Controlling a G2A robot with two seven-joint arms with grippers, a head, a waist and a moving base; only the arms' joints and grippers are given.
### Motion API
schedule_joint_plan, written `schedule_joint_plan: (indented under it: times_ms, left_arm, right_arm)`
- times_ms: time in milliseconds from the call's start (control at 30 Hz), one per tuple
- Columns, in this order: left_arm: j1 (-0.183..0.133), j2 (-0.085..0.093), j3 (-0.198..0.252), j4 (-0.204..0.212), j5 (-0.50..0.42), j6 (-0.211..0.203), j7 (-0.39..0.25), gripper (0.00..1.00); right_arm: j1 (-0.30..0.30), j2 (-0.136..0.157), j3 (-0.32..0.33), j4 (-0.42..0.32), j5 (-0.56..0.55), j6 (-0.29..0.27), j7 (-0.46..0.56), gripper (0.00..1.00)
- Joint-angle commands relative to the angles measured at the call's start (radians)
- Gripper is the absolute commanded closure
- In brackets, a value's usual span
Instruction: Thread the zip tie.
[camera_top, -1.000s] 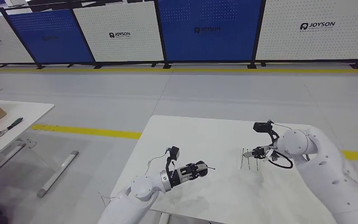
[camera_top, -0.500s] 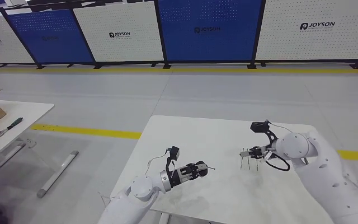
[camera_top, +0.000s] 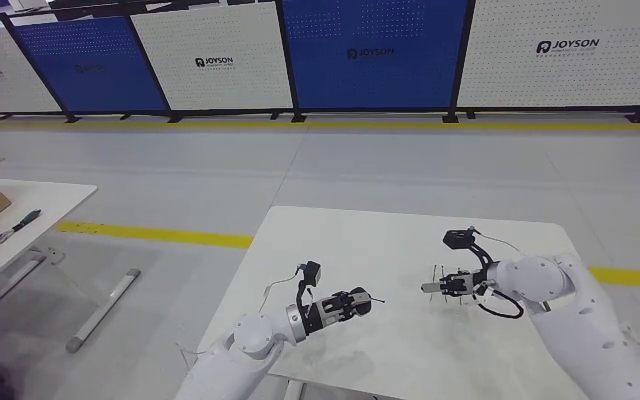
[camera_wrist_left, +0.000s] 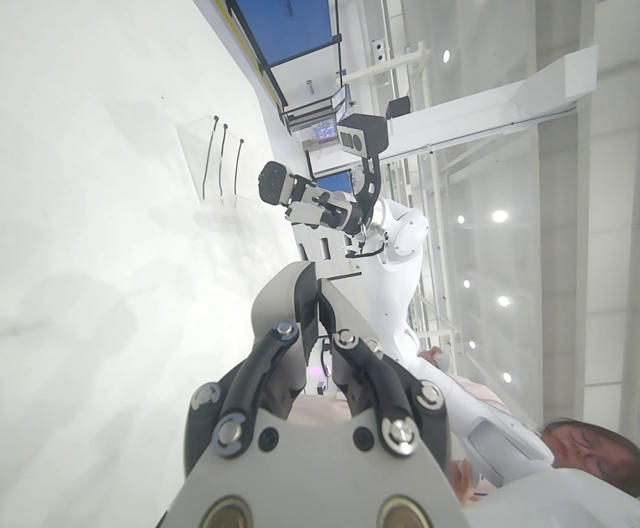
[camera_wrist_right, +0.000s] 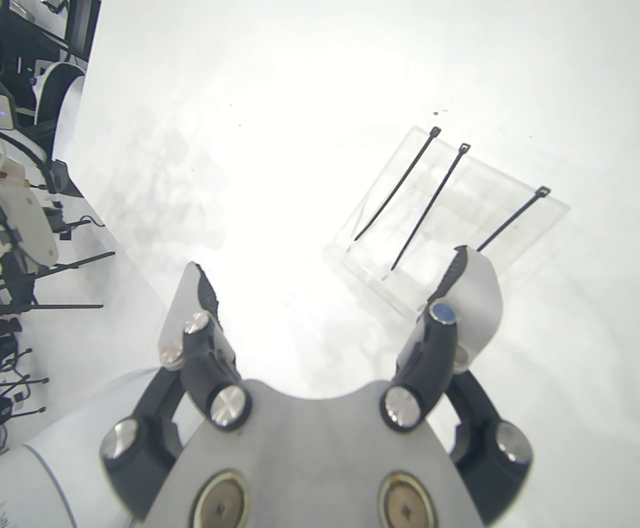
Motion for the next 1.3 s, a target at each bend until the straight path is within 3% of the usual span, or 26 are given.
schedule_joint_plan:
  times_ms: [0,167,400,500,1000,1167,1267]
  left_arm:
    - [0.0,0.0,0.0,0.0,0.0,0.0,0.0,1.0]
    - [0.0,0.0,0.0,0.0,0.0,0.0,0.0,1.0]
    - [0.0,0.0,0.0,0.0,0.0,0.0,0.0,1.0]
    - [0.0,0.0,0.0,0.0,0.0,0.0,0.0,1.0]
    - [0.0,0.0,0.0,0.0,0.0,0.0,0.0,1.0]
    - [0.0,0.0,0.0,0.0,0.0,0.0,0.0,1.0]
    - [0.0,0.0,0.0,0.0,0.0,0.0,0.0,1.0]
  right_arm:
    - [0.0,0.0,0.0,0.0,0.0,0.0,0.0,0.0]
    - [-0.003,0.0,0.001,-0.002,0.003,-0.001,-0.008,0.0]
    - [-0.058,0.01,0.046,-0.06,0.026,-0.042,-0.149,0.0]
    - [-0.034,-0.002,0.019,-0.035,0.01,0.051,-0.169,0.0]
    - [-0.028,-0.007,0.0,-0.03,-0.015,0.073,-0.186,0.0]
    - [0.02,-0.023,-0.043,0.013,-0.073,0.161,-0.175,0.0]
    - [0.056,-0.039,-0.063,0.057,-0.032,0.142,-0.172,0.0]
